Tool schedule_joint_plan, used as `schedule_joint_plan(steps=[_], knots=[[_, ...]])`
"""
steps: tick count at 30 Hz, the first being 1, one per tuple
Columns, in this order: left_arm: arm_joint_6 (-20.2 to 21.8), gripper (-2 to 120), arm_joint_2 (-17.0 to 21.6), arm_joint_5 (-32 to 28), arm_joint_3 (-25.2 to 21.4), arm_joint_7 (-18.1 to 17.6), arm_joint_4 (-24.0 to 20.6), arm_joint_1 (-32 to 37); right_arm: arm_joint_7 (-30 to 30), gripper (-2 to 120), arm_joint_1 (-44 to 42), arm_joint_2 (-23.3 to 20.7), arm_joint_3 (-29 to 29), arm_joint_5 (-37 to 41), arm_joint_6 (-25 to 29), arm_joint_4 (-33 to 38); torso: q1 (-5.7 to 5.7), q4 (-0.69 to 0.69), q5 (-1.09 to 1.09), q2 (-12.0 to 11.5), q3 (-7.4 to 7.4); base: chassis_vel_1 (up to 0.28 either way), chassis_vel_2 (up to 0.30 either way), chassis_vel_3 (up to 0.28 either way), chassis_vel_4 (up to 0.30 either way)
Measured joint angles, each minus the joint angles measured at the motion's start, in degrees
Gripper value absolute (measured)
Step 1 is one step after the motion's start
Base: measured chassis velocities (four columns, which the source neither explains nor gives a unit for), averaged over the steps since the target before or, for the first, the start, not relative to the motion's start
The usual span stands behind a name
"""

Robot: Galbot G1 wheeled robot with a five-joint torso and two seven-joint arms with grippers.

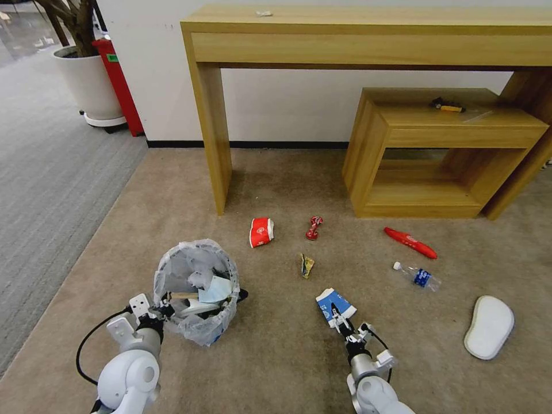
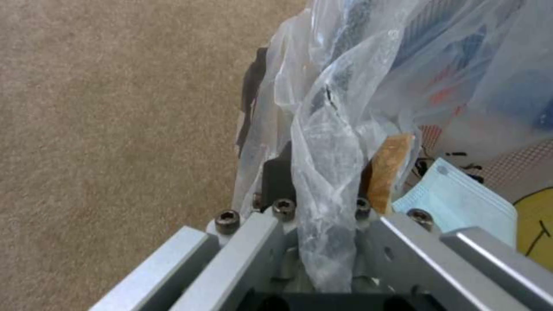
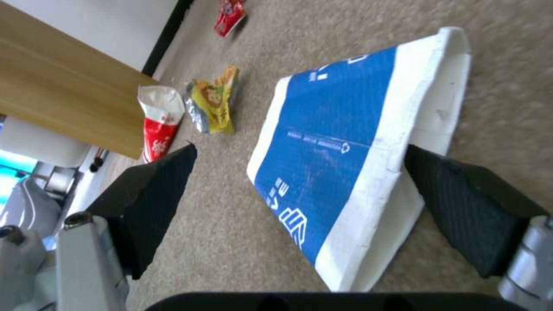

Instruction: Pick up the trash bin and place the garbage on the floor into it.

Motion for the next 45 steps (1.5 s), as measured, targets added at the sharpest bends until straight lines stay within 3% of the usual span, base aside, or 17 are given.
schedule_joint_plan(steps=[8, 13, 17, 26, 32, 37, 45], knots=[[0.15, 0, -0.19, 0.09, -0.38, 0.05, -1.53, 1.29, -0.02, 89, 2.04, 0.90, -0.85, -0.70, 0.11, -1.93, -0.01, 0.01, 0.03, 0.01, 0.00, 0.000, 0.000, 0.000, 0.000], [0.08, 0, -0.30, 0.22, -0.82, 0.10, -2.30, 1.96, 0.07, 78, 3.23, 1.41, -1.22, -1.15, 0.36, -3.14, -0.01, 0.01, 0.04, 0.01, -0.01, 0.000, 0.000, 0.000, 0.000], [-0.04, 0, -0.48, 0.40, -1.32, 0.16, -3.26, 2.56, 0.21, 58, 4.07, 1.65, -2.04, -2.06, 1.25, -3.96, -0.02, 0.01, 0.05, 0.02, -0.01, 0.000, 0.000, 0.000, 0.000], [-0.23, 0, -1.19, 0.83, -1.40, 0.27, -3.74, 3.00, 0.40, 32, 4.18, 1.28, -2.34, -2.76, 2.03, -3.74, -0.02, 0.02, 0.05, 0.02, -0.01, 0.000, 0.000, 0.000, 0.000], [-0.37, 0, -1.45, 0.97, -1.37, 0.35, -4.35, 3.39, 0.30, 5, 4.08, 1.10, -2.73, -4.24, 3.52, -4.24, -0.02, 0.02, 0.05, 0.03, -0.01, 0.000, 0.000, 0.000, 0.000], [-0.38, 0, -1.42, 0.98, -1.42, 0.36, -4.53, 3.39, -0.08, 0, 3.75, 0.08, -3.55, -5.06, 4.44, -3.06, -0.02, 0.02, 0.06, 0.03, -0.01, 0.000, 0.000, 0.000, 0.000], [-0.36, 0, -1.77, 1.81, -1.64, 0.39, -4.52, 3.53, -0.75, 0, 2.95, -8.03, -5.94, -6.51, 5.85, 4.38, -0.02, 0.01, 0.06, 0.03, -0.02, 0.000, 0.000, 0.000, 0.000]])
